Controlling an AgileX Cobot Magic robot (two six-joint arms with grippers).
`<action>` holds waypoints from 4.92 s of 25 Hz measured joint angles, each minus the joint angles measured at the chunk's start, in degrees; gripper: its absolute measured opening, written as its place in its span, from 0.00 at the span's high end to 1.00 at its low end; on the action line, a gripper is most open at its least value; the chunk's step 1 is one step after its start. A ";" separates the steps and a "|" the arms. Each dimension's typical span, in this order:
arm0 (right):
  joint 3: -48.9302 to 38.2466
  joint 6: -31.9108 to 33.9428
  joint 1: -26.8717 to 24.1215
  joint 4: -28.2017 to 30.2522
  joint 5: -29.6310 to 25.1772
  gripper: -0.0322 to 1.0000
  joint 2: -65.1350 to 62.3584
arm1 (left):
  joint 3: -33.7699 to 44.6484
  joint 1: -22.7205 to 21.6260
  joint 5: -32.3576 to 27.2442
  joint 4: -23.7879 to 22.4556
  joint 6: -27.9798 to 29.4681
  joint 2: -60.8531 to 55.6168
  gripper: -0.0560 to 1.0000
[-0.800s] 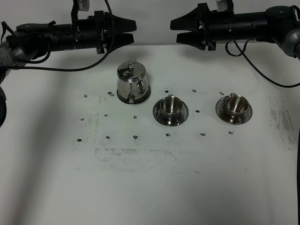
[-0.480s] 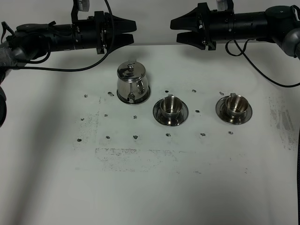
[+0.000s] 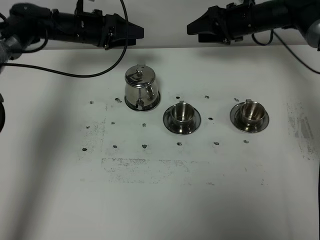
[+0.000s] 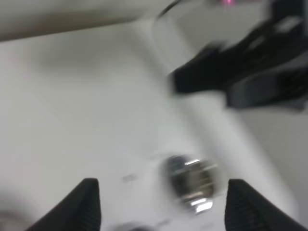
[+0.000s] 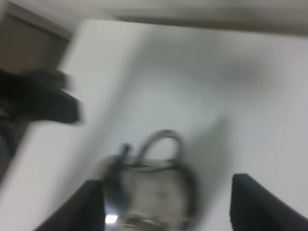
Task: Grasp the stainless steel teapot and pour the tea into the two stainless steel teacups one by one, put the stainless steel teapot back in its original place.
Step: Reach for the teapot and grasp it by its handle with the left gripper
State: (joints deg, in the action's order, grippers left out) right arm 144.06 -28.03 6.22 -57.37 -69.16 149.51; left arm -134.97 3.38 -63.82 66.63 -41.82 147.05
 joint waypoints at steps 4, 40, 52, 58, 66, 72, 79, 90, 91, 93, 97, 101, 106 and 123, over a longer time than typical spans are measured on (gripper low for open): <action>4.06 4.59 -0.04 11.06 -0.27 0.46 -1.25 | -5.86 0.96 -0.28 -15.25 4.87 -1.63 0.44; -83.34 8.96 -0.06 38.94 15.15 0.55 -94.84 | 50.55 5.46 34.49 -24.54 -15.52 -42.32 0.50; -100.95 14.87 -0.06 40.74 10.54 0.55 -128.75 | 50.55 5.46 35.25 -24.39 -15.52 -42.33 0.50; -106.84 21.03 -0.06 45.63 6.73 0.55 -138.65 | 50.55 5.46 35.32 -24.39 -15.52 -42.33 0.50; -113.97 22.55 -0.06 47.07 4.95 0.55 -148.43 | 50.55 5.46 35.49 -24.44 -15.52 -42.33 0.50; -114.18 22.73 -0.06 48.36 5.00 0.55 -149.89 | 50.55 5.46 35.55 -24.74 -15.52 -42.33 0.50; -114.18 22.87 -0.06 48.37 5.00 0.55 -149.93 | 50.55 5.46 35.55 -24.75 -15.58 -42.33 0.50; -114.18 22.87 -0.51 48.37 5.00 0.55 -149.93 | 50.55 5.46 35.25 -27.54 -15.58 -42.33 0.50; -114.18 22.87 -0.58 48.37 5.00 0.55 -149.93 | 50.55 5.46 35.19 -27.68 -15.58 -42.33 0.50; -114.18 22.87 -0.58 48.37 5.00 0.55 -149.93 | 50.55 5.46 35.14 -27.79 -15.19 -42.33 0.50; -114.18 22.89 -0.58 48.37 5.00 0.55 -149.93 | 50.12 5.46 34.66 -27.90 -10.78 -42.33 0.50; -114.18 22.89 -0.58 48.37 5.00 0.55 -149.93 | 46.30 6.94 32.84 -31.50 -4.58 -42.38 0.50; -114.18 22.89 -0.58 48.37 5.00 0.55 -149.93 | 40.82 12.40 32.43 -45.05 6.48 -42.23 0.50; -114.18 22.89 -0.58 48.37 5.00 0.55 -149.93 | 9.95 16.32 21.30 -58.39 24.70 -19.52 0.50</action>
State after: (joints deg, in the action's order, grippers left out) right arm 29.88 -5.14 5.64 -9.00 -64.15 -0.42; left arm -125.03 19.70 -42.51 8.24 -17.12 127.53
